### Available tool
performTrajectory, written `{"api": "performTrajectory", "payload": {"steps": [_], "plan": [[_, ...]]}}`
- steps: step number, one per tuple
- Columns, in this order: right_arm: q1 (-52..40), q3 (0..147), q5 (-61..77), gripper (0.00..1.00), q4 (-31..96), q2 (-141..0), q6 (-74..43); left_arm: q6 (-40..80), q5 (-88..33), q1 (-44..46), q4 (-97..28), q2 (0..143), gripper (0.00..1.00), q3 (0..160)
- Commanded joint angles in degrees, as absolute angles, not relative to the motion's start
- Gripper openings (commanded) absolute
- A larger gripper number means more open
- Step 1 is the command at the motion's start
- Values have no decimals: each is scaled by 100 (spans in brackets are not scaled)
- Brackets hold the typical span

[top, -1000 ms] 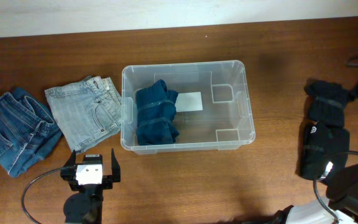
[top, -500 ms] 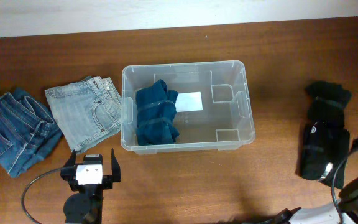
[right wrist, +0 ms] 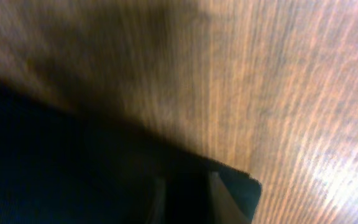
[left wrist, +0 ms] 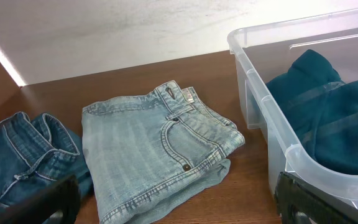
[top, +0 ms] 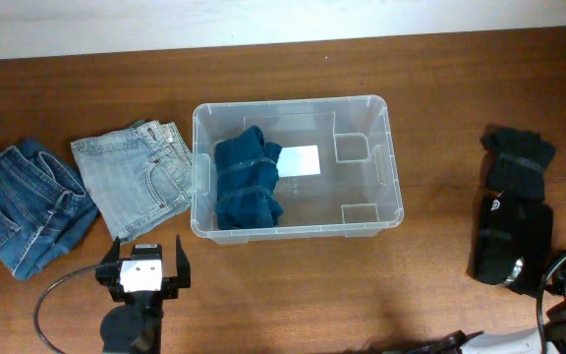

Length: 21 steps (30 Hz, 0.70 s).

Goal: Pack container
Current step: 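Withdraw the right gripper to the black folded clothes on the right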

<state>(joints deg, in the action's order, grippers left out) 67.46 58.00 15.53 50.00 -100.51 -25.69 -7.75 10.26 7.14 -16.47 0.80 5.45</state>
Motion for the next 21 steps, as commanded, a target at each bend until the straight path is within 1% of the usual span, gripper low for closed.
{"api": "performTrajectory", "payload": {"steps": [1, 6, 14, 17, 21], "plan": [[6545, 5677, 1839, 4, 5019, -9974, -2582, -849, 967, 685, -1625, 40, 100, 513], [6184, 5677, 2043, 4, 5205, -9972, -2580, -849, 967, 685, -1623, 40, 100, 513], [5358, 5682, 2045, 4, 5371, -9972, -2578, -849, 967, 685, -1625, 40, 100, 513], [5179, 5690, 2412, 4, 5413, -9957, -2128, -849, 967, 685, -1625, 40, 100, 513], [5017, 5693, 2856, 4, 5446, -9913, -1975, -847, 967, 685, -1625, 40, 100, 513]]}}
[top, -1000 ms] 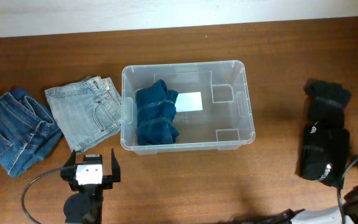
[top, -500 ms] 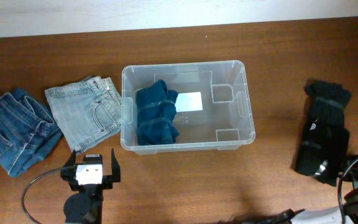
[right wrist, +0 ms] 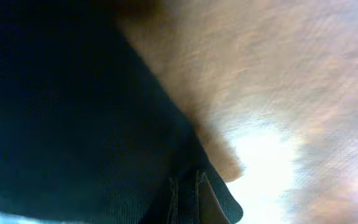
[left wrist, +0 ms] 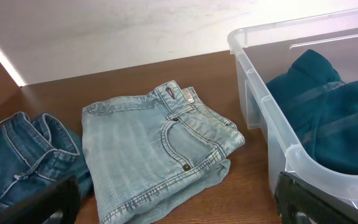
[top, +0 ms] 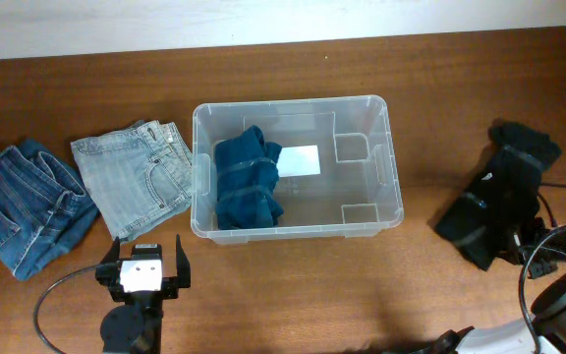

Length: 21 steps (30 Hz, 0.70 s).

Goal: Pack container
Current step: 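Withdraw the right gripper to the black folded clothes on the right, then grasp the top black folded garment with the right gripper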

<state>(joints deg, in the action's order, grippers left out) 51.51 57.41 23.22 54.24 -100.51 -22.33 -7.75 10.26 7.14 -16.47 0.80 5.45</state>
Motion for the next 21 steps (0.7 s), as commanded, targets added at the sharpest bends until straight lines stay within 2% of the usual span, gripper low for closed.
{"api": "performTrajectory", "payload": {"steps": [1, 7, 12, 14, 16, 17, 18, 21], "plan": [[5015, 5693, 2834, 4, 5446, -9889, -1962, -849, 967, 685, -1625, 40, 100, 513], [5120, 5745, 2856, 4, 5544, -9465, -958, -849, 967, 685, -1623, 40, 100, 513], [5151, 5902, 2464, 5, 5658, -8433, -899, -849, 967, 685, -1625, 40, 100, 513], [5151, 5905, 2324, 15, 5588, -7994, -902, -849, 967, 685, -1625, 40, 100, 513], [5151, 5905, 2147, 31, 5461, -7784, -902, -847, 967, 685, -1625, 40, 100, 513], [5151, 5905, 1955, 45, 5358, -7728, -899, -849, 967, 685, -1625, 40, 100, 513], [5151, 5905, 1916, 52, 5332, -7734, -899, -849, 967, 685, -1625, 40, 100, 513], [5140, 5905, 1920, 57, 5275, -7876, -899, -849, 967, 685, -1623, 40, 100, 513]]}}
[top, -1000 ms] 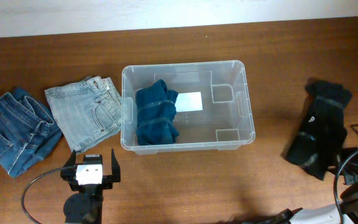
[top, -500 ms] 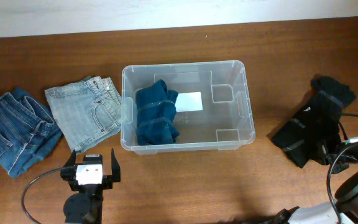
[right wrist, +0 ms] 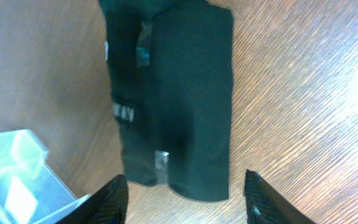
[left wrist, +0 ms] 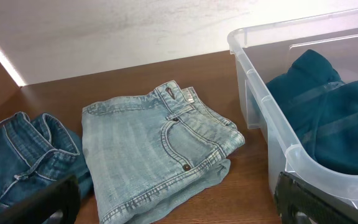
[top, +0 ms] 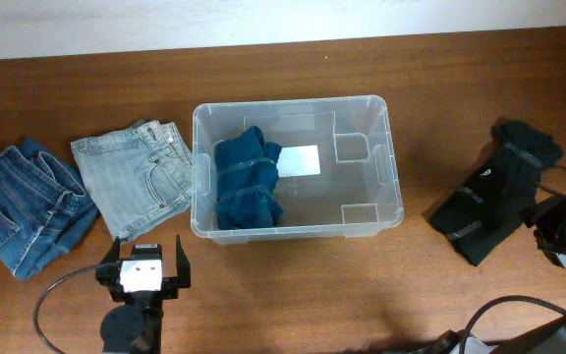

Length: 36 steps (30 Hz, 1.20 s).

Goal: Pack container
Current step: 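Grasp the top black folded garment with the right gripper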

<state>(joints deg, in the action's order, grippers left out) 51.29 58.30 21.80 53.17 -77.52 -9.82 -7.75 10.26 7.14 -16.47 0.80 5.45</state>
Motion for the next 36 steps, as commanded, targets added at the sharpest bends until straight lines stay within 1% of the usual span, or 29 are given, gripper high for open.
{"api": "performTrajectory", "payload": {"steps": [1, 3, 10, 16, 21, 26, 28, 29, 30, 32, 33, 35, 36], "plan": [[5140, 5905, 1920, 62, 5240, -8038, -899, -849, 967, 685, -1623, 40, 100, 513], [5140, 5905, 1920, 65, 5212, -8232, -899, -849, 967, 685, -1625, 40, 100, 513], [5140, 5905, 1997, 69, 5057, -9032, -902, -849, 967, 685, -1625, 40, 100, 513], [5140, 5905, 2604, 75, 4589, -9756, -784, -849, 967, 685, -1623, 40, 100, 513], [5140, 5902, 2635, 79, 4399, -10226, -729, -849, 967, 685, -1623, 40, 100, 513], [5070, 5857, 2659, 78, 4244, -10650, -731, -849, 967, 685, -1623, 40, 100, 513], [4974, 5854, 2655, 74, 4211, -10750, -729, -849, 967, 685, -1625, 40, 100, 513], [4873, 5854, 2655, 63, 4174, -10796, -729, -849, 967, 685, -1623, 40, 100, 513], [4834, 5854, 2655, 57, 4163, -10796, -729, -849, 967, 685, -1625, 40, 100, 513], [4757, 5857, 2655, 39, 4145, -10794, -729, -849, 967, 685, -1625, 40, 100, 513], [4720, 5857, 2655, 35, 4130, -10794, -729, -849, 967, 685, -1625, 40, 100, 513], [4685, 5857, 2655, 30, 4123, -10794, -729, -849, 967, 685, -1625, 40, 100, 513], [4676, 5857, 2655, 26, 4125, -10794, -729, -849, 967, 685, -1623, 40, 100, 513]]}}
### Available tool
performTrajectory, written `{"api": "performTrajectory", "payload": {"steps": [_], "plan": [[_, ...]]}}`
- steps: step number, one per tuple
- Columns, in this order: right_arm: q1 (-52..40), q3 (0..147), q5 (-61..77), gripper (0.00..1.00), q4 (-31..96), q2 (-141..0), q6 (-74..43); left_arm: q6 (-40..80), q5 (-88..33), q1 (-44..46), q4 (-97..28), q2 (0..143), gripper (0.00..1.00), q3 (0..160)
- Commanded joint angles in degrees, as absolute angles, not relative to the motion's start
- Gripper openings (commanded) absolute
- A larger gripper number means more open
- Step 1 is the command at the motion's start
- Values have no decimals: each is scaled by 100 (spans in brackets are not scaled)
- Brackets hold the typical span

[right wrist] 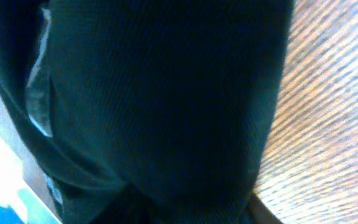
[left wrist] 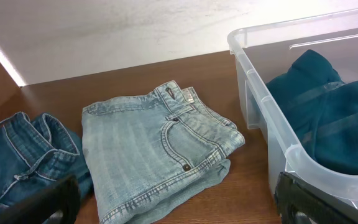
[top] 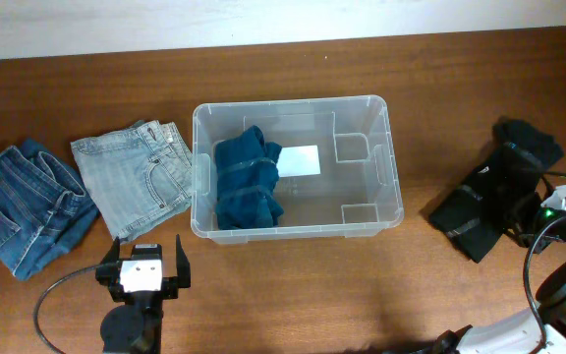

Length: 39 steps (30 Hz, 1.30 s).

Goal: Pack container
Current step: 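Grasp the top black folded garment with the right gripper, then carry the black garment into the container beside the teal sweater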

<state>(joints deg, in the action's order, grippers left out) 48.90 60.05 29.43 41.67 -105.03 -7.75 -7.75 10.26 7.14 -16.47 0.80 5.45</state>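
Note:
A clear plastic container (top: 395,187) stands mid-table with a teal garment (top: 249,182) in its left half; its wall (left wrist: 260,81) and that teal garment (left wrist: 334,112) also show in the left wrist view. A black garment (top: 484,202) lies slantwise on the table to the right. My right gripper (top: 534,211) is at its right edge, open, and the black garment (right wrist: 154,93) fills the space between its spread fingers (right wrist: 263,214). My left gripper (top: 146,256) rests open near the front edge, holding nothing.
Folded light-blue jeans (top: 131,177) lie left of the container, and dark-blue jeans (top: 23,206) lie further left. Both the light jeans (left wrist: 154,149) and the dark jeans (left wrist: 23,155) lie ahead of the left gripper (left wrist: 179,208). A cable loops at the front right.
My right gripper was open a little right of the black garment with the whole piece in its view. Now it is up against the cloth, which fills its view. The left arm has not moved.
The black garment first lay straight at the far right with my right gripper at its near end. Then its near end had shifted left, leaving it slantwise. Then the gripper stood open beside it, and now it is pressed close over the cloth.

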Motion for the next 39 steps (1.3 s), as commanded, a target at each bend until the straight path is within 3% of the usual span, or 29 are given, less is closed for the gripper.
{"api": "performTrajectory", "payload": {"steps": [1, 3, 12, 25, 31, 39], "plan": [[4678, 5857, 2655, 19, 4128, -10794, -729, -849, 967, 685, -1623, 40, 100, 513], [4678, 5857, 2657, 4, 4154, -10781, -731, -849, 967, 685, -1625, 40, 100, 513], [4678, 5876, 3035, 4, 4283, -10075, -729, -849, 967, 685, -1625, 40, 100, 513], [4473, 5885, 3439, 4, 4740, -7310, -749, -847, 967, 685, -1623, 40, 100, 513], [3299, 5913, 3474, 4, 4775, -6235, -829, -849, 967, 685, -1623, 40, 100, 513], [1518, 6156, 3387, 4, 4519, -5867, -993, -849, 967, 685, -1625, 40, 100, 513]]}}
